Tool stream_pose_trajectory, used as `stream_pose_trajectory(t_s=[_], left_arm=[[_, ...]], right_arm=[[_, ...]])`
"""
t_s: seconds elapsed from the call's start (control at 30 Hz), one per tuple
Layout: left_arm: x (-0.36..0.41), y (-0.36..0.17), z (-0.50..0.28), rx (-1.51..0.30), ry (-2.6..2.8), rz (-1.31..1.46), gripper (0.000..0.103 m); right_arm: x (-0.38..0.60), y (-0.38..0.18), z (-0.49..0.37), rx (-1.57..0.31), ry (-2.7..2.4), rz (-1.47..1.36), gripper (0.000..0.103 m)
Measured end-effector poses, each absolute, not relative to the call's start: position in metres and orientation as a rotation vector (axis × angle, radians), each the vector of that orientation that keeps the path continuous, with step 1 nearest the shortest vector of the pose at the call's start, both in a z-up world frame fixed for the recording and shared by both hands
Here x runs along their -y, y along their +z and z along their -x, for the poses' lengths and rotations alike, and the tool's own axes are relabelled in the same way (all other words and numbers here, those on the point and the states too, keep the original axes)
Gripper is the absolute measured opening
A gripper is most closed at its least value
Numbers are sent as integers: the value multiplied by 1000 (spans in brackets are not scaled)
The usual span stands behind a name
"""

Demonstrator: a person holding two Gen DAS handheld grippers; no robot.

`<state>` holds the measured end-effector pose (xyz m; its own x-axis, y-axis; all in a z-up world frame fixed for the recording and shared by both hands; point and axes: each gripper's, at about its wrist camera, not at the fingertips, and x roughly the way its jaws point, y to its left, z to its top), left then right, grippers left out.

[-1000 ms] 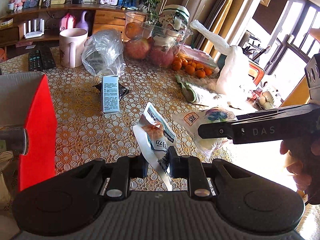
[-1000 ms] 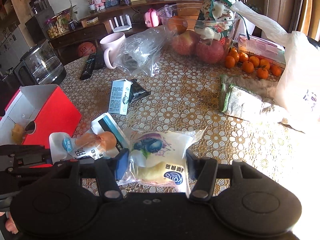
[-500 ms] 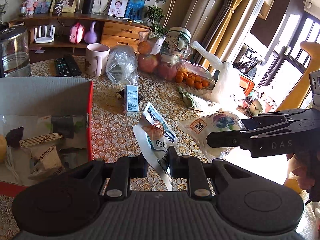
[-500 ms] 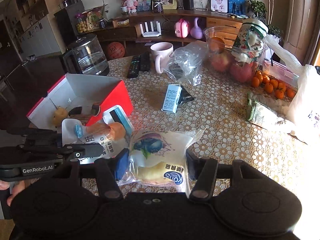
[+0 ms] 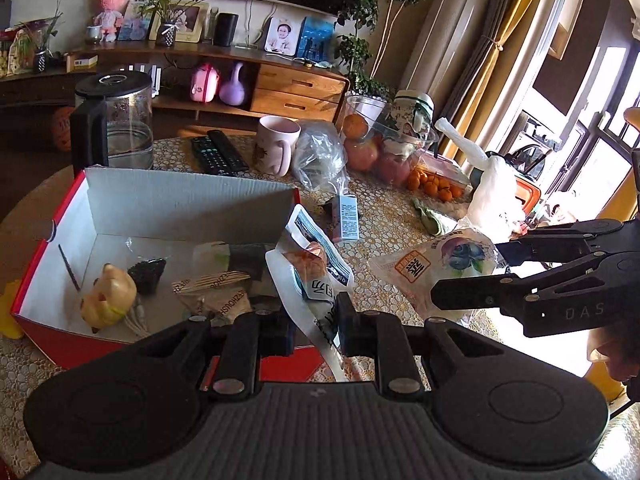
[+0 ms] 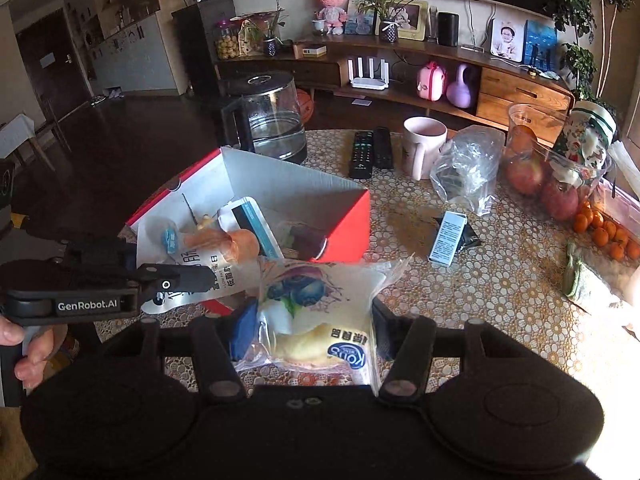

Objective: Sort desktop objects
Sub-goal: 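Carry the bread packet with the right tool while the left tool carries the pouch over the red box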

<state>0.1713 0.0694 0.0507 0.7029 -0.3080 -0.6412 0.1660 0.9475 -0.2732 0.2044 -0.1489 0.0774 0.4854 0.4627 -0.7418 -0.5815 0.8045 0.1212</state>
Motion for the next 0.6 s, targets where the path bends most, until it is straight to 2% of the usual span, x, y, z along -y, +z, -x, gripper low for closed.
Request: stream_pose_trajectory(t_s=[0.6], left_arm=[[-161,41,-203,-740,-83,143,19]], right_arm=[[46,54,-232,-877,724,238,57]])
